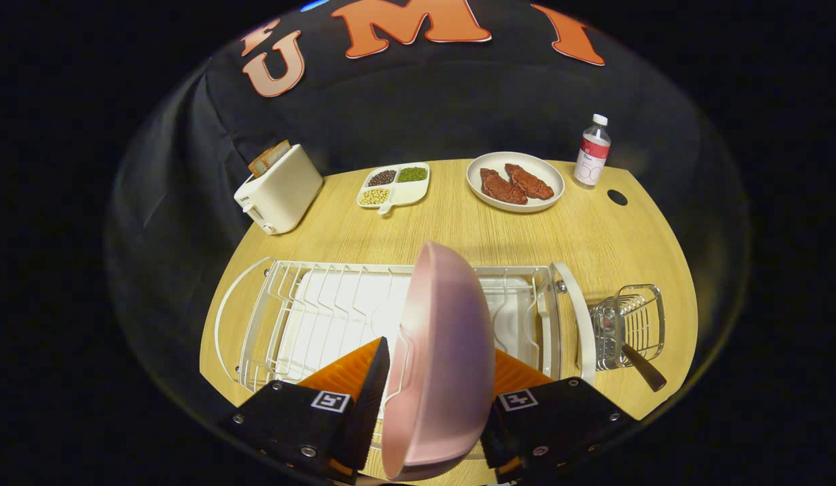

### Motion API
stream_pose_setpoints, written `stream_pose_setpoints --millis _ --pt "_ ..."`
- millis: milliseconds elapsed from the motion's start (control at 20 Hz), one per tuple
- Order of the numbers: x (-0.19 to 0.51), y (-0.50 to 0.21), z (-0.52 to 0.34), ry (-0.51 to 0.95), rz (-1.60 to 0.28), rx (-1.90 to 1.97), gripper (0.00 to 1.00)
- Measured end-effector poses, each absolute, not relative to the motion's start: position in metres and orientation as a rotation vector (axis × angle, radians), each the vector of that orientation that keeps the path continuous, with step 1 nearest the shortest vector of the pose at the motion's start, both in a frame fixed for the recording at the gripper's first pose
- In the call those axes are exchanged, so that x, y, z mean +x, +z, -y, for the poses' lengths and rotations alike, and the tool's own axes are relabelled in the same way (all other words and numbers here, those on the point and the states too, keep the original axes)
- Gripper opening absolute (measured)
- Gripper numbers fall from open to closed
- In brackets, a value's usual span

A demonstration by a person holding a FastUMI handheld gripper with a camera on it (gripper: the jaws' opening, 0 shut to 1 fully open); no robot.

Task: Take the plate from the dish rack, then take the spoon from the basket and place it into the plate.

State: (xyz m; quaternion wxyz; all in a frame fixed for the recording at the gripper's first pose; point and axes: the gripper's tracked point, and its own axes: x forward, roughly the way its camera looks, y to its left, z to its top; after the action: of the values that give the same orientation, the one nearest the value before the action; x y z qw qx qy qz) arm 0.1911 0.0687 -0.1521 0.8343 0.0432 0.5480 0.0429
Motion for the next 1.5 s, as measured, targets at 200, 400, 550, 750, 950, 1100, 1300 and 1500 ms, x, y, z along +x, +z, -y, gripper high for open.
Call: stream_pose_setpoints --millis 200,400,550,750,950,1100,1300,1500 --pt "0.194 -0.145 -0.064 0.04 -1.145 0.105 0.44" --pt "0.205 -0.127 -0.055 -0.01 -1.086 0.121 0.39" --pt "0.213 -0.108 -0.048 -0.031 -1.018 0.117 0.39" --pt "0.206 -0.074 -0.057 -0.002 -0.947 0.196 0.32" --pt "0.188 -0.047 -0.058 0.035 -0.883 0.241 0.3" --pt "0.173 -0.041 -0.055 0.065 -0.867 0.282 0.3" --pt "0.142 -0.047 -0.046 0.085 -0.893 0.345 0.3" --pt "0.115 -0.053 -0.038 0.103 -0.901 0.384 0.3"
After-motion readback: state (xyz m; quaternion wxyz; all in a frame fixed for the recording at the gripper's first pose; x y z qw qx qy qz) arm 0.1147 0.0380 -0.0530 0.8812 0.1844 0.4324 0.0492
